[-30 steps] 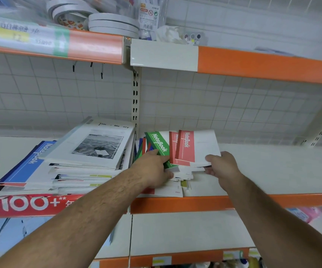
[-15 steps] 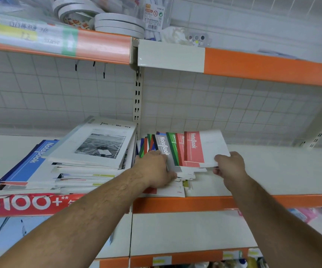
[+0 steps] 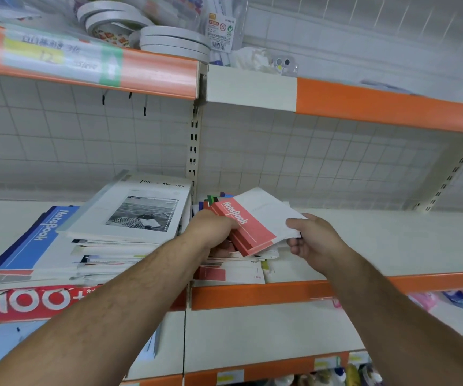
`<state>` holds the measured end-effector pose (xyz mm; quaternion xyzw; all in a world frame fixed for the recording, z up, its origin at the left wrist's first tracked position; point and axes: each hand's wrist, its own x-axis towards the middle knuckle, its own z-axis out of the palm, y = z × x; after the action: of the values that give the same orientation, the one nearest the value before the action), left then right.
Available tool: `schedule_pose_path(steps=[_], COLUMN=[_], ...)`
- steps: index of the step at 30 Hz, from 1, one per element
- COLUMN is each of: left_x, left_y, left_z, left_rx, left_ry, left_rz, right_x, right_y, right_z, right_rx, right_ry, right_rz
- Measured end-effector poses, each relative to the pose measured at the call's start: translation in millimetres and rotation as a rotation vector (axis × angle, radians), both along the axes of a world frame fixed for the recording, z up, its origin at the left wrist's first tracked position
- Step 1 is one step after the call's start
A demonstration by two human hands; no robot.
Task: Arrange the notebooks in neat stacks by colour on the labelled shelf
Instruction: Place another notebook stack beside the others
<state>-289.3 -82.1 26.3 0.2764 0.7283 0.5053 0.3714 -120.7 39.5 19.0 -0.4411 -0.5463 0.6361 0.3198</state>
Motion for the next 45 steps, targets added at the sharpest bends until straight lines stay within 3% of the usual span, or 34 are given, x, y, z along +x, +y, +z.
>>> schedule_pose_path(steps=[3,5,9,13,18,24,30,36,45], left_x=[3.4,6.0,12.4,12.1,10.2,7.1,12.3,32.1,74.4], left_y=[-6.0,-8.9,-15.6,-23.1,-28.7,-32.3,-39.8,-48.1,-78.1], left_z=[1.4,4.3,8.6,2.7,-2.7,-12.8,-21.5,-17.1,-7.7], left_rx=[0.008,0.04,0.117,0.16,0.184,0.171,0.162,0.183,0.31], left_ry=[-0.038,-0.177,-0.412,-0.513,-0.566,-0.539,-0.513,-0.515,-0.337], left_rz=[-0.005,-0.025,-0.05,0.013,0.037,0.019,0.049,0.089,0.301], right_x=[-3.5,-6.3,-9.4,-6.9,-1.8,12.5,20.8,33.6,53.5], right_y=[-10.3,-16.7,-28.9,-42.2,-56.1,-57.4,-57.4,-58.6,-52.3], right_z=[2.2,4.0,4.8,-0.8,-2.8,-5.7,-1.6,-0.6,-0.1], right_rx=[-0.064,-0.059,0.048,0.194,0.248,0.216,0.067,0.057,0.141], right_ry=[0.126,0.147,0.008,-0.136,-0.101,-0.121,-0.243,-0.076,0.068], right_rz=[-0.073,-0.082,-0.032,-0.046,-0.233,-0.365,-0.312,-0.21,-0.013])
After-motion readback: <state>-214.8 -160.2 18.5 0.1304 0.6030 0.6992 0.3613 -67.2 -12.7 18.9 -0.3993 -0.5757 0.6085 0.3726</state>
